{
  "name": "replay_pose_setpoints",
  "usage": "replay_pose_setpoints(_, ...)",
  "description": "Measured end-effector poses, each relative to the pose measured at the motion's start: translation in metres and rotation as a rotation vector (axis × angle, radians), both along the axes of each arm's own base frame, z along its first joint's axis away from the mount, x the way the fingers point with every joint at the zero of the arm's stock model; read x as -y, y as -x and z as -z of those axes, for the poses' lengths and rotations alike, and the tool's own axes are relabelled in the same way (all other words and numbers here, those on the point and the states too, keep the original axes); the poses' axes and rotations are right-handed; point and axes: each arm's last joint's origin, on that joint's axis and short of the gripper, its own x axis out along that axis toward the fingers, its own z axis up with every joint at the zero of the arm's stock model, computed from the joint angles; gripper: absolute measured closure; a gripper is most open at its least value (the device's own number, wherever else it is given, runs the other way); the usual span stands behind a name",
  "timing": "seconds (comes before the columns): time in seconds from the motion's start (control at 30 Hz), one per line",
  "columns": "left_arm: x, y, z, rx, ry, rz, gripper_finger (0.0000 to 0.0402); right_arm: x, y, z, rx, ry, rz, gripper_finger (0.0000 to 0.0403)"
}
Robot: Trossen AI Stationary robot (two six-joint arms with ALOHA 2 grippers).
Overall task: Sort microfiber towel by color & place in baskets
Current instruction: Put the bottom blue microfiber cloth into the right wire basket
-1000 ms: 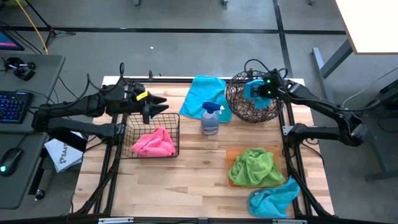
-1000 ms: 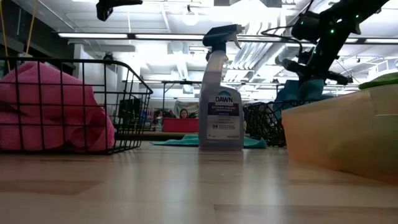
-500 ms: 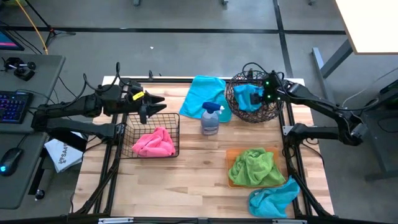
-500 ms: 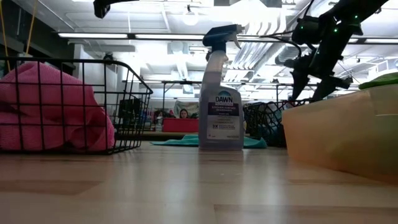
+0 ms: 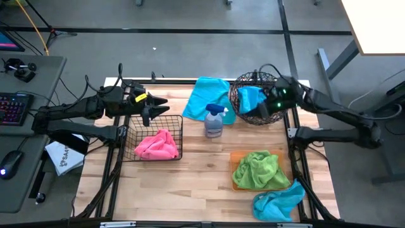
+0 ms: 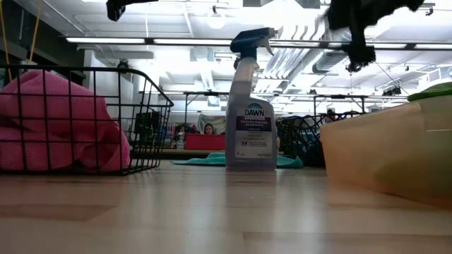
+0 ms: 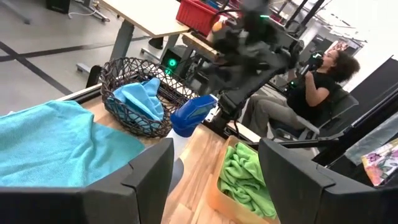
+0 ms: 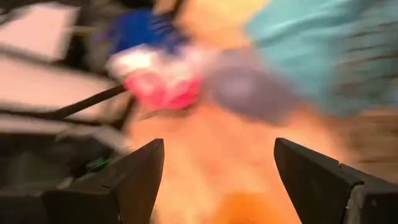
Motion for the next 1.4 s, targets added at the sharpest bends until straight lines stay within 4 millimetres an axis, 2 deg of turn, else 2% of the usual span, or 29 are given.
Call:
replay_pose_setpoints(0.13, 0.0, 0.0, 0.0, -0.006, -0.023, 0.004, 0.0179, -0.047, -0.017, -0.015, 0.119, -0.061, -0.141, 0.0104)
replay_pose_setpoints(0.23, 0.0, 0.0, 0.0, -0.006, -0.025, 0.004, 0.0179, -0.088, -0.026, -0.012, 0.077, -0.125, -0.225, 0.0104)
replay_pose_setpoints(0.37, 0.0, 0.0, 0.0, -0.006, -0.025, 0.004, 0.0179, -0.145, -0.026, 0.003, -0.092, -0.268, -0.338, 0.0104)
replay_pose_setpoints(0.5, 0.0, 0.0, 0.0, -0.005, -0.025, 0.004, 0.0179, -0.202, -0.018, 0.023, -0.313, -0.407, -0.382, 0.0104)
replay_pose_setpoints(0.6, 0.0, 0.0, 0.0, -0.005, -0.025, 0.004, 0.0179, -0.241, -0.007, 0.044, -0.519, -0.491, -0.374, 0.0104)
replay_pose_setpoints(0.73, 0.0, 0.0, 0.0, -0.005, -0.024, 0.004, 0.0179, -0.282, 0.008, 0.069, -0.749, -0.591, -0.305, 0.0104)
replay_pose_setpoints(0.87, 0.0, 0.0, -0.001, 0.001, -0.025, 0.004, 0.0179, -0.306, 0.018, 0.089, -0.905, -0.616, -0.197, 0.0105)
replay_pose_setpoints(1.0, 0.0, 0.0, -0.001, 0.001, -0.024, 0.004, 0.0179, -0.316, 0.017, 0.098, -1.006, -0.537, -0.079, 0.0105)
replay_pose_setpoints(1.23, 0.0, 0.0, -0.001, 0.001, -0.024, 0.004, 0.0179, -0.332, 0.004, 0.109, -1.032, -0.386, 0.032, 0.0105)
replay_pose_setpoints(1.4, 0.0, 0.0, -0.001, 0.001, -0.023, 0.008, 0.0179, -0.344, -0.004, 0.125, -1.028, -0.364, 0.041, 0.0105)
